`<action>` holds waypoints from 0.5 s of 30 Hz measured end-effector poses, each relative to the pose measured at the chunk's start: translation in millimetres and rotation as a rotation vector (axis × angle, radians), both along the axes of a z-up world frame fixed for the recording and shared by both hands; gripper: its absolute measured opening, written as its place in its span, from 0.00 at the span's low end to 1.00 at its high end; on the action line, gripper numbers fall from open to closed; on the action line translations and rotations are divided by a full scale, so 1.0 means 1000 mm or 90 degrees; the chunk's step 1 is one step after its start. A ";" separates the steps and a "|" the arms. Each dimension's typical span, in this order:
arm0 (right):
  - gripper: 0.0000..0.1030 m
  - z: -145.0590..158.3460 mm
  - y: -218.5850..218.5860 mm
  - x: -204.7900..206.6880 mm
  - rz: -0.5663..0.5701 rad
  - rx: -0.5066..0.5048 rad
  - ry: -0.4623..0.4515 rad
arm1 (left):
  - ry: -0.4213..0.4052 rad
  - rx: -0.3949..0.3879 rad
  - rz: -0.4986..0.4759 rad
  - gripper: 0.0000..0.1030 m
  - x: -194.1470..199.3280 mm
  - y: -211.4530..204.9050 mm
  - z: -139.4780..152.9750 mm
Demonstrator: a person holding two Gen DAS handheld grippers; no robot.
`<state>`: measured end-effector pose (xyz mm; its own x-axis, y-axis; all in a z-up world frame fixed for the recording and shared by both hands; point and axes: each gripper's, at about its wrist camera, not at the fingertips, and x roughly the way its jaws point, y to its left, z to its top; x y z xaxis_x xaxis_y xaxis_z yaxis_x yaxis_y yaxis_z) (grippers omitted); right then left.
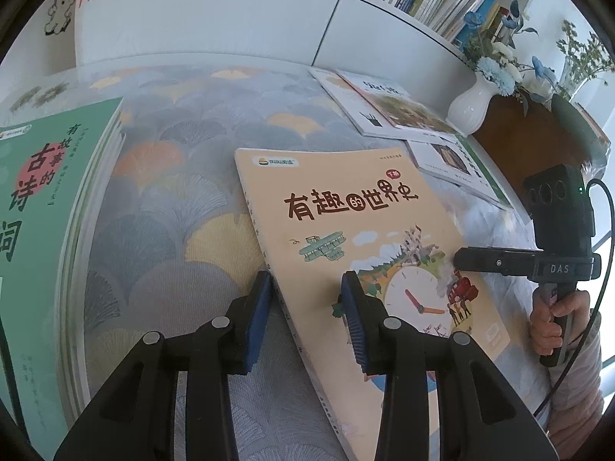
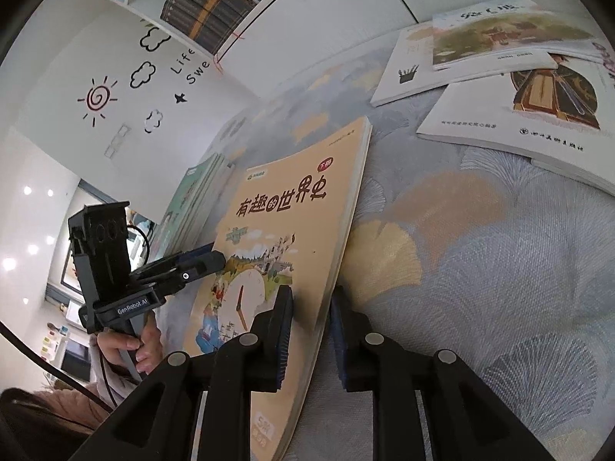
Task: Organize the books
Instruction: 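Close the left tool on the beige book while the right tool holds it upright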
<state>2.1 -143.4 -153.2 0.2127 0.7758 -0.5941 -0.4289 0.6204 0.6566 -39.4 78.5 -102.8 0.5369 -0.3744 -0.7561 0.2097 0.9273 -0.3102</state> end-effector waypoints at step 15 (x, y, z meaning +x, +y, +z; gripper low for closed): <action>0.18 0.026 0.014 -0.015 -0.016 -0.044 0.027 | 0.020 -0.003 0.017 0.32 -0.004 0.003 0.017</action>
<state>-12.7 -129.0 -127.0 0.2054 0.7267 -0.6555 -0.3847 0.6758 0.6287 -43.0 81.1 -85.4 0.5230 -0.3643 -0.7706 0.1750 0.9307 -0.3212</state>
